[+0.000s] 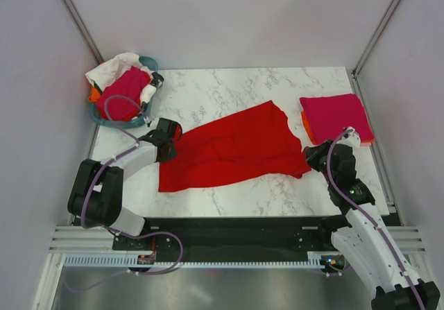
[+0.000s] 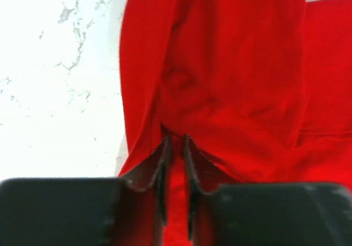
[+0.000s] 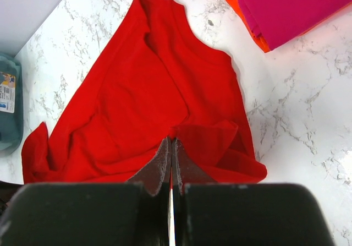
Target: Fold and stack the t-shirts
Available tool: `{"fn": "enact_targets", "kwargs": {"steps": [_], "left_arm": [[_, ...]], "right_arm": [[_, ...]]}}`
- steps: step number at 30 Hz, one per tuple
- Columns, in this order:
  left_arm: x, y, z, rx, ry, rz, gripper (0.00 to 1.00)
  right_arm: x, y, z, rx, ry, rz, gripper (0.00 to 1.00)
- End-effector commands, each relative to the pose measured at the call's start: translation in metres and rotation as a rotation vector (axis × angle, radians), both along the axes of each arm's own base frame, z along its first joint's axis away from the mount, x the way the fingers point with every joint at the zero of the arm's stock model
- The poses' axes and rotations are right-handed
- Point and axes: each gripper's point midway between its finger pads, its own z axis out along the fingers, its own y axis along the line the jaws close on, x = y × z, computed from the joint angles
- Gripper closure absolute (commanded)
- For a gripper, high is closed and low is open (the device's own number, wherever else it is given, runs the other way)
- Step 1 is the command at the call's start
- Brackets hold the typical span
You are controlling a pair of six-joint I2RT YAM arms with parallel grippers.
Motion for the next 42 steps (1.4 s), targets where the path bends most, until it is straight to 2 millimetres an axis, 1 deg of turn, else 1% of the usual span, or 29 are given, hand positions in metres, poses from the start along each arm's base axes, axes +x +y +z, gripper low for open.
{"fn": "enact_targets", "kwargs": {"steps": [1, 2, 3, 4, 5, 8, 9, 10, 12, 16, 17, 18, 20, 22, 23, 24, 27, 30, 31, 33, 34, 35, 37, 38, 39, 40, 41, 42], "left_arm": [[0.006, 0.011, 0.012, 0.051, -0.046, 0.031, 0.83], [0.004, 0.012, 0.014, 0.053, -0.052, 0.035, 0.87], [0.005, 0.013, 0.017, 0.049, -0.066, 0.044, 0.87], [0.005, 0.013, 0.025, 0.041, -0.092, 0.047, 0.87], [0.004, 0.013, 0.027, 0.038, -0.098, 0.045, 0.87], [0.003, 0.012, 0.040, 0.016, -0.138, 0.043, 0.98], [0.002, 0.011, 0.043, 0.005, -0.146, 0.039, 0.98], [0.002, 0.010, 0.051, -0.007, -0.173, 0.038, 0.98], [0.001, 0.008, 0.056, -0.027, -0.190, 0.032, 0.98], [-0.003, 0.004, 0.068, -0.065, -0.225, 0.031, 0.98], [-0.004, 0.003, 0.073, -0.081, -0.245, 0.033, 0.98], [-0.005, 0.001, 0.074, -0.097, -0.248, 0.026, 0.98], [-0.008, -0.001, 0.079, -0.123, -0.267, 0.028, 0.98], [-0.013, -0.008, 0.080, -0.168, -0.267, 0.008, 0.98], [-0.018, -0.010, 0.076, -0.180, -0.258, 0.004, 0.98], [-0.021, -0.011, 0.078, -0.198, -0.266, 0.000, 0.98], [-0.029, -0.010, 0.070, -0.206, -0.257, 0.009, 0.98], [-0.034, -0.010, 0.070, -0.232, -0.264, 0.030, 0.98], [-0.034, -0.011, 0.073, -0.248, -0.273, 0.029, 0.98], [-0.033, -0.015, 0.078, -0.276, -0.282, 0.032, 0.98], [-0.030, -0.015, 0.083, -0.286, -0.294, 0.038, 0.98], [-0.028, -0.015, 0.086, -0.296, -0.301, 0.051, 0.98], [-0.021, -0.016, 0.094, -0.315, -0.317, 0.055, 0.98], [-0.013, -0.020, 0.101, -0.328, -0.323, 0.052, 0.98], [-0.008, -0.024, 0.106, -0.348, -0.325, 0.044, 0.98], [0.004, -0.029, 0.125, -0.368, -0.357, 0.032, 0.98], [0.010, -0.033, 0.125, -0.373, -0.342, 0.023, 0.98], [0.017, -0.037, 0.132, -0.384, -0.346, 0.013, 0.98]], "right_arm": [[0.005, 0.000, 0.017, 0.005, -0.060, -0.005, 1.00], [0.005, -0.001, 0.017, 0.006, -0.059, -0.005, 1.00], [0.005, -0.001, 0.017, 0.005, -0.059, -0.006, 1.00], [0.005, -0.001, 0.018, 0.004, -0.062, -0.006, 1.00], [0.005, -0.001, 0.019, 0.002, -0.062, -0.006, 1.00], [0.007, -0.003, 0.022, -0.003, -0.067, -0.017, 1.00], [0.008, -0.003, 0.024, -0.003, -0.072, -0.020, 1.00], [0.009, -0.005, 0.027, -0.008, -0.073, -0.025, 1.00], [0.012, -0.004, 0.033, -0.013, -0.082, -0.024, 1.00], [0.017, -0.003, 0.040, -0.022, -0.084, -0.018, 1.00], [0.018, -0.002, 0.041, -0.024, -0.085, -0.012, 1.00], [0.018, -0.002, 0.043, -0.026, -0.086, -0.008, 1.00], [0.018, -0.001, 0.040, -0.027, -0.080, -0.004, 1.00], [0.014, -0.002, 0.035, -0.023, -0.074, -0.008, 1.00], [0.012, -0.004, 0.033, -0.023, -0.070, -0.017, 1.00], [0.008, -0.008, 0.029, -0.020, -0.075, -0.038, 1.00], [0.003, -0.010, 0.021, -0.007, -0.088, -0.054, 1.00], [0.003, -0.010, 0.016, -0.025, -0.070, -0.045, 1.00], [0.005, -0.012, 0.015, -0.037, -0.062, -0.048, 1.00], [0.013, -0.011, 0.019, -0.052, -0.062, -0.043, 1.00], [0.018, -0.004, 0.022, -0.047, -0.070, -0.014, 1.00], [0.025, -0.001, 0.030, -0.042, -0.091, -0.004, 1.00], [0.042, 0.008, 0.037, -0.036, -0.079, 0.029, 1.00], [0.049, 0.015, 0.044, -0.021, -0.087, 0.056, 1.00], [0.062, 0.020, 0.051, -0.014, -0.080, 0.067, 1.00], [0.069, 0.025, 0.057, -0.008, -0.085, 0.084, 1.00], [0.076, 0.031, 0.065, 0.001, -0.094, 0.106, 1.00], [0.090, 0.035, 0.080, 0.006, -0.109, 0.115, 1.00]]}}
